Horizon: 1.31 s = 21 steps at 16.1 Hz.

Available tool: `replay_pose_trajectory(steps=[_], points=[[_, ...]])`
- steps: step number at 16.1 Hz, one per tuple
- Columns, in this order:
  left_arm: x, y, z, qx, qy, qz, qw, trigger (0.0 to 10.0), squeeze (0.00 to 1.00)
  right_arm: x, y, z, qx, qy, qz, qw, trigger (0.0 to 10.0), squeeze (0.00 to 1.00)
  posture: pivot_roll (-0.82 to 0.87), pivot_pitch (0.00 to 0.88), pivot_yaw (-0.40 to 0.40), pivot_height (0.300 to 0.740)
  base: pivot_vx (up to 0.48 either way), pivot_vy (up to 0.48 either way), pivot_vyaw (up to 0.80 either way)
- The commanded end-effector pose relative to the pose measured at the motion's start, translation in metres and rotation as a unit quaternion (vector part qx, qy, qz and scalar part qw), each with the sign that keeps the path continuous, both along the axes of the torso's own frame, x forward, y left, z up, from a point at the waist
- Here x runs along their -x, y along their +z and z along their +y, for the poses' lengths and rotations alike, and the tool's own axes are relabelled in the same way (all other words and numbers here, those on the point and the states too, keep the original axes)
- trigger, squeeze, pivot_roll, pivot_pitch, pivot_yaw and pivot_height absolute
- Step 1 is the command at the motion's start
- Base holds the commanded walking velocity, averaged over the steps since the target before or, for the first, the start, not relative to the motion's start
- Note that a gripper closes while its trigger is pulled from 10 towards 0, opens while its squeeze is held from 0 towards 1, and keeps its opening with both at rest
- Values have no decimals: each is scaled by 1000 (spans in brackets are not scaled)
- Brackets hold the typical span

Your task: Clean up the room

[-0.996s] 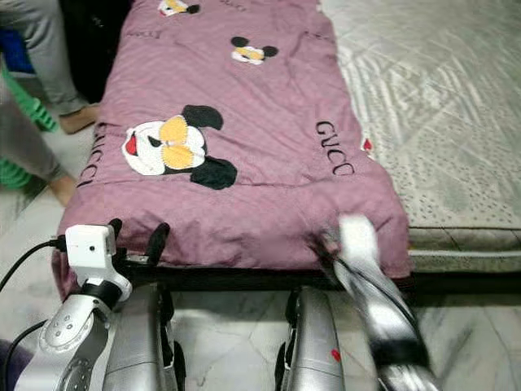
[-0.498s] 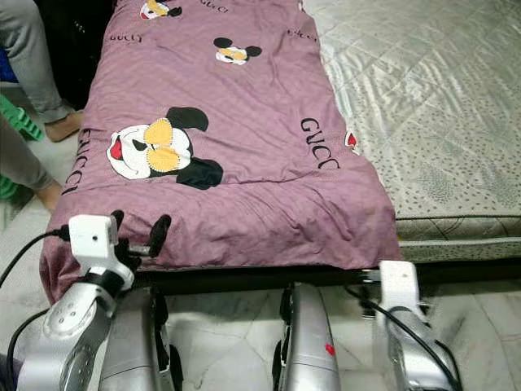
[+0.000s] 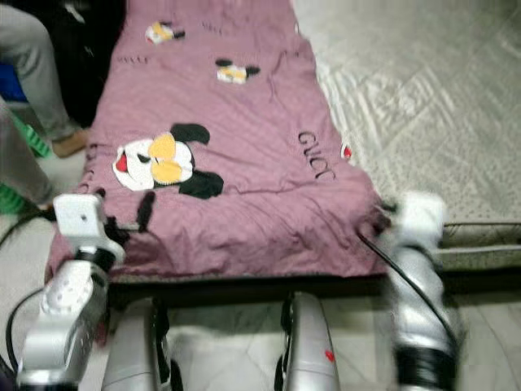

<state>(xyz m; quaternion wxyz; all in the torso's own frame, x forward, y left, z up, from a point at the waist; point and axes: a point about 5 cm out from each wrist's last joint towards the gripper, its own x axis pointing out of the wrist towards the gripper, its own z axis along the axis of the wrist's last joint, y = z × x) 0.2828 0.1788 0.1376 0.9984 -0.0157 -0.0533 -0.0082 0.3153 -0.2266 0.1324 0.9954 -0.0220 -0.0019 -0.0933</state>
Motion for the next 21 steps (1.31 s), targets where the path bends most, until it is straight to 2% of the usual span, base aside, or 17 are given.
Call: replay_pose_trajectory(steps=[1, 2, 5, 9, 12, 15, 21], points=[[-1, -4, 6, -6, 12, 3, 1000, 10000, 0, -2, 3, 13, -14, 43, -15, 999, 10000, 875, -35, 27, -22, 545, 0, 0, 0], [-7, -1, 8, -5, 10, -5, 1000, 10000, 0, -7, 7, 28, -22, 73, -29, 997, 10000, 0, -31, 0, -21, 545, 0, 0, 0], [-12, 2, 15, -5, 12, -23, 1000, 10000, 0, -12, 13, 55, -73, 131, -59, 987, 10000, 0, -28, 0, -21, 545, 0, 0, 0], [-18, 7, 14, -1, 10, -50, 999, 10000, 0, -21, 31, 80, -102, 178, -104, 973, 10000, 0, -22, 0, -23, 545, 0, 0, 0], [-25, 18, 15, 2, 12, -73, 997, 10000, 0, -31, 46, 93, -125, 195, -129, 964, 10000, 0, -16, 0, -23, 580, 0, 0, 0], [-22, 14, 17, 3, 15, -73, 997, 10000, 0, -30, 44, 96, -133, 195, -130, 963, 10000, 0, -16, 0, -21, 610, 0, 0, 0], [-10, 2, 20, 3, 24, -51, 998, 10000, 0, -20, 22, 100, -148, 177, -102, 968, 10000, 0, -14, 0, -11, 683, 0, 0, 0]])
